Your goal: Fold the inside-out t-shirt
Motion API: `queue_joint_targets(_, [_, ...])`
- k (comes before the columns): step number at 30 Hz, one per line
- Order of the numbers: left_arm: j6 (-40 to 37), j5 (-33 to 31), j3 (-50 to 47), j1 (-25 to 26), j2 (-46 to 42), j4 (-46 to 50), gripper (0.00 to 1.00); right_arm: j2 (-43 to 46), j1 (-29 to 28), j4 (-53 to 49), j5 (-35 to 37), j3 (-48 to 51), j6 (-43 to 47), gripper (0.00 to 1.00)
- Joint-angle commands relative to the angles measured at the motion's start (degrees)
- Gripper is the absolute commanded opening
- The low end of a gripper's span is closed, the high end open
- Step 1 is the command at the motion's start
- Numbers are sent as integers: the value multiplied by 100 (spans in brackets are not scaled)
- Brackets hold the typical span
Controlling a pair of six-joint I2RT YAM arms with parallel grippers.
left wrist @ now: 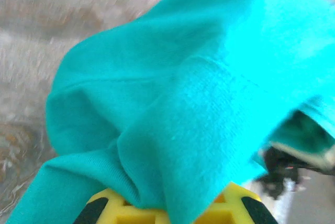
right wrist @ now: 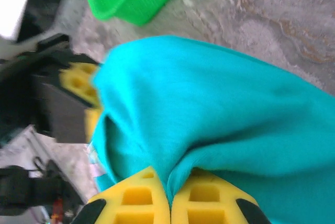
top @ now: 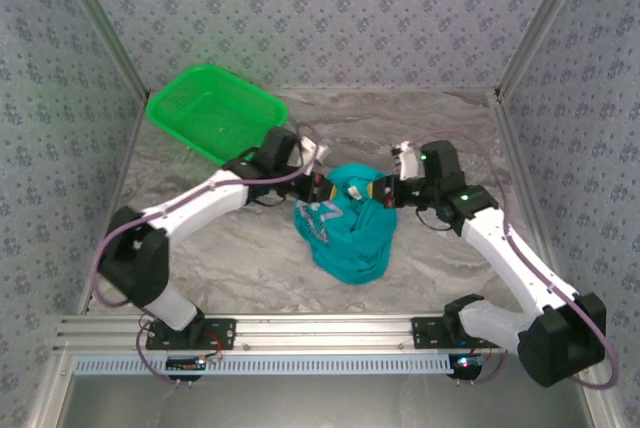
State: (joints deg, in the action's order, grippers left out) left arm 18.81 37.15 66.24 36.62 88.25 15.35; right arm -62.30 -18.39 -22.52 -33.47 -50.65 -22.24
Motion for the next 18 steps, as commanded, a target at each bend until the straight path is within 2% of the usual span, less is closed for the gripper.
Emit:
queue_joint_targets(1, [469, 1589, -392, -327, -103, -260, 0, 30, 493, -270, -969, 280, -349, 0])
queue_joint_targets(4, [413, 1533, -976, -358, -75, -387, 1, -193, 934, -545, -183, 745, -416, 5])
queue_joint_targets(7, [457, 1391, -1418, -348, 130, -594, 12, -664, 995, -402, 68, 1088, -317, 19])
queue_joint_targets(9, [412, 1178, -1575, -333, 205, -620, 30, -789, 739, -478, 337, 1069, -208, 26])
queue_joint_targets(14, [26, 436, -1500, -340, -86, -104, 40, -300, -339, -1147, 2027, 662, 150, 37])
queue_joint_targets(18, [-309, 0, -1241, -309, -389, 468, 41, 126, -1013, -1333, 2551, 477, 270, 41])
